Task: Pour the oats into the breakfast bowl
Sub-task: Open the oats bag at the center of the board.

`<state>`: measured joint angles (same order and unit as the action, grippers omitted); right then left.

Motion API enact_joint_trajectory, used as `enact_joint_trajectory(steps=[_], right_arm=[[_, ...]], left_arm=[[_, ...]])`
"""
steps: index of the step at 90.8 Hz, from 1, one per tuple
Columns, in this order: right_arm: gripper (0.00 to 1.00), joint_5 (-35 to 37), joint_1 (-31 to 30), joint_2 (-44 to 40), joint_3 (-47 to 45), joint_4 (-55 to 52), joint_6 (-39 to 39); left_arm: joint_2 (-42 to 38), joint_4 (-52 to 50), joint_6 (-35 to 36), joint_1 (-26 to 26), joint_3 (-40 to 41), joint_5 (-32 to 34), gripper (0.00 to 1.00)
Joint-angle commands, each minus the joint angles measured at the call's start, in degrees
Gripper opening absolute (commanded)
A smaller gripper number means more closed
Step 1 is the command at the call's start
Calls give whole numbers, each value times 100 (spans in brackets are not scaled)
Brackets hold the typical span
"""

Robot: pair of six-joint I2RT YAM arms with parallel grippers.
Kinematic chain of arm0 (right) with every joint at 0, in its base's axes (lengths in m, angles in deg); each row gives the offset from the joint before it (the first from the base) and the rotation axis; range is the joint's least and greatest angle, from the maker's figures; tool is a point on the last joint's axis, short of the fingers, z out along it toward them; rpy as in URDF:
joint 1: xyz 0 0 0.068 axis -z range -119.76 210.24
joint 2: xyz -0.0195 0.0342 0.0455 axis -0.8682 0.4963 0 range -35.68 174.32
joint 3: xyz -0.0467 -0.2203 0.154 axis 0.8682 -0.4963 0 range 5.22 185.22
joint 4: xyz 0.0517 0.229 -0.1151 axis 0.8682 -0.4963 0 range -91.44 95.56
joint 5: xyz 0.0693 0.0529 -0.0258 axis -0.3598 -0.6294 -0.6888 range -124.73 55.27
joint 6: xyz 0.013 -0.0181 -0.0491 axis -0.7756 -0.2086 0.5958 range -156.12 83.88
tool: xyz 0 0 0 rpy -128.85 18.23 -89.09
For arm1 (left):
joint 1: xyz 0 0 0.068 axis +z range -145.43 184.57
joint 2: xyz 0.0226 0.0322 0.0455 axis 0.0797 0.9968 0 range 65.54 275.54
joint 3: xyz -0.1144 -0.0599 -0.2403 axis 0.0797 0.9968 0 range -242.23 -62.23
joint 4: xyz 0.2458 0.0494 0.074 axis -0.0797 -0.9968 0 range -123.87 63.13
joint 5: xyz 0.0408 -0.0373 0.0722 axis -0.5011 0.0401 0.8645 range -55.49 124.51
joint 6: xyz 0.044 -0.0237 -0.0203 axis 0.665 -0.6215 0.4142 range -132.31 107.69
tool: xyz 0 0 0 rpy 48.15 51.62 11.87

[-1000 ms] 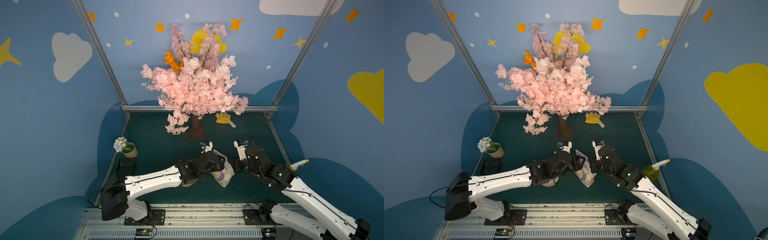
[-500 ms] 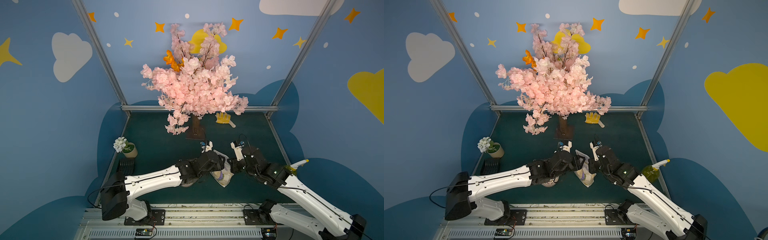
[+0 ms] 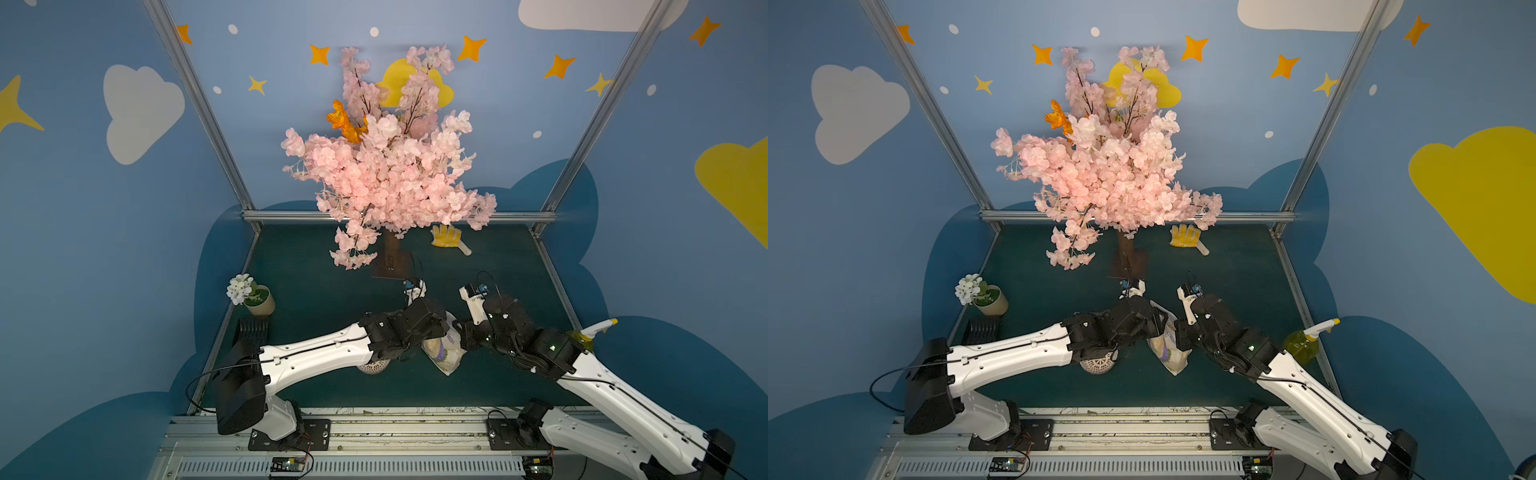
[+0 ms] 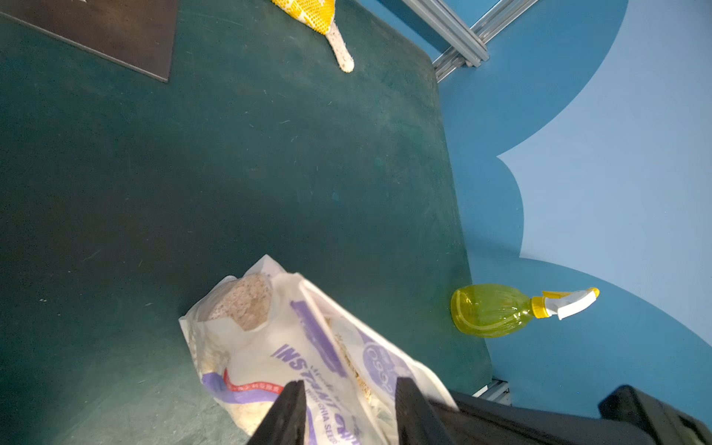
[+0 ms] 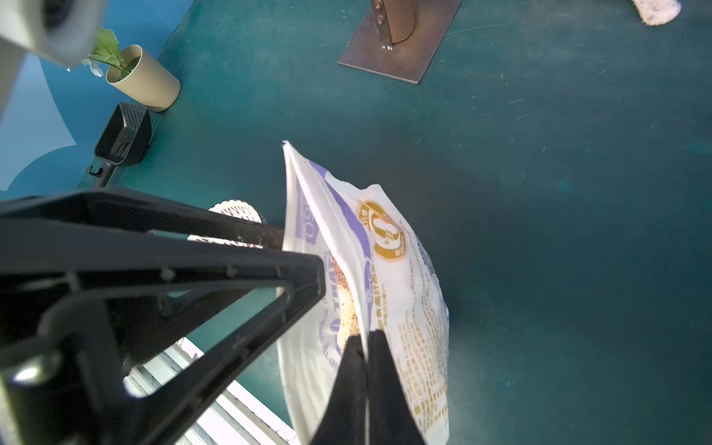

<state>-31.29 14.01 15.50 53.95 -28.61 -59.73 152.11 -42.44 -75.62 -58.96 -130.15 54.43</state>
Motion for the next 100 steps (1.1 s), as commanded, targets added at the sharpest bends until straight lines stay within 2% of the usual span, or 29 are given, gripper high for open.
enact_joint_trajectory(steps=[1,12,16,19,22,27,36,52,60,74,95,100], right_arm=[[0,-26,-40,-130,84,197,-57],[0,-54,-57,-134,80,335,-66],[0,2,-65,-141,76,376,-54],[0,57,-62,-150,71,407,-32],[0,153,-55,-152,63,434,24],[0,523,-52,-145,53,446,34],[0,1073,115,-99,91,412,41],[0,1297,604,164,290,500,71],[0,1280,650,314,392,591,197],[0,985,669,506,427,818,342],[0,419,674,394,62,1235,302],[12,284,677,291,-97,1351,299]], left_arm=[[92,-165,12,22,-25,40,42],[259,-176,117,62,-168,-79,32],[323,-178,182,96,-255,-152,21],[364,-206,233,152,-322,-232,7],[375,-284,283,237,-394,-358,3],[334,-504,341,410,-518,-567,3],[100,-767,504,552,-600,-562,3],[-63,-1260,812,573,-1062,-697,3],[-113,-1479,874,613,-1278,-855,3],[-223,-1545,910,645,-1281,-744,3],[136,-1653,989,780,-1237,-624,3],[204,-1657,983,822,-1225,-613,3]])
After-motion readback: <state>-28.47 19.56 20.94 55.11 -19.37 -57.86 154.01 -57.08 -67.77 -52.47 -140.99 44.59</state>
